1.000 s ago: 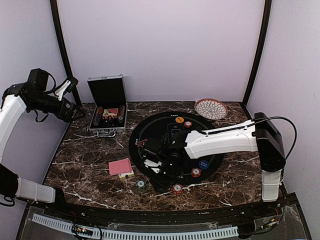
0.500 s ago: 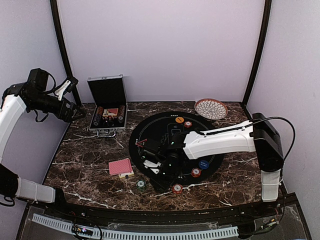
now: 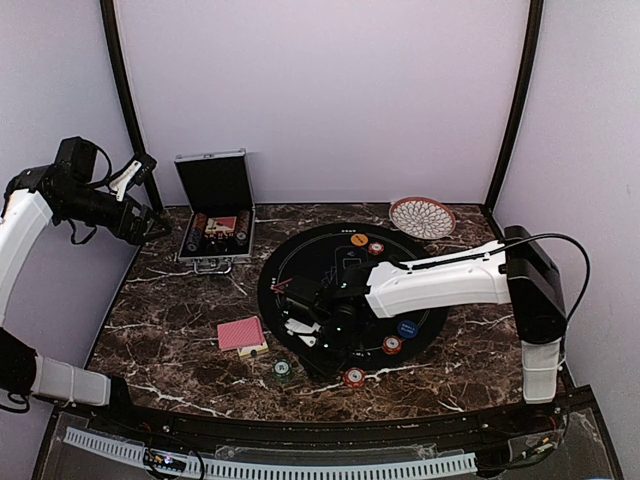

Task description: Distribute texas hold em gaming equipment

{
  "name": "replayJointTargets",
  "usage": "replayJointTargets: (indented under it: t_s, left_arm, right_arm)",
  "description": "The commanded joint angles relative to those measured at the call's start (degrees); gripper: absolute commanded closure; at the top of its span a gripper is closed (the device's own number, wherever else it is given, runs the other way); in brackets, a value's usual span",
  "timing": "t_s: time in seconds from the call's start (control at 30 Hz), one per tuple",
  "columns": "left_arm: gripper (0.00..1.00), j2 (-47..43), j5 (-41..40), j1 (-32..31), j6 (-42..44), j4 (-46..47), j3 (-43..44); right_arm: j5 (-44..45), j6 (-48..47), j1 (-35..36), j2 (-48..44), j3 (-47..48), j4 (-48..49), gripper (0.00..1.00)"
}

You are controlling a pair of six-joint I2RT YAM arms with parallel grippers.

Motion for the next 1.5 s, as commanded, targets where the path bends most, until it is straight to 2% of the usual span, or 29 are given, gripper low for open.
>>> replayJointTargets:
  t_s: [0.0,0.17,0.37,0.97,1.27,1.47]
  left_arm:
    - [0.01,-1.21,0.56,-0.08,0.85,-1.77,1.47]
    - [0.01,-1.45,0.41,-0.14,0.9,-1.75,1.34]
    - [0.01,-1.36,0.43,-0.09,0.84,-1.62,1.34]
    - [0.01,-1.52,0.25,-0.07,0.96,-1.57,1.34]
    - [0.01,-1.47,0.31,-0.15,0.93,-1.58,1.49]
    - [0.01,-1.56,0.29,-0.14,0.94,-1.66,1.6]
  right_arm:
    - [-0.03,-0.05,0.29,0.6,0.92,0.67,0.57]
    - [-0.25,-0.07,0.46,0.75,0.91,0.63,0.52]
    - [-0.29,-0.04,0.55,0.81,1.0,0.54,0.52]
    - [-0.47,-0.74,0.56,1.04,0.49,0.25,0.65]
    - [0.77,-0.83,0.56,-0.27,3.63,-2.89,0.8]
    - [2.04,-0.69,0.5,-2.1,7.28,-5.9,0.85]
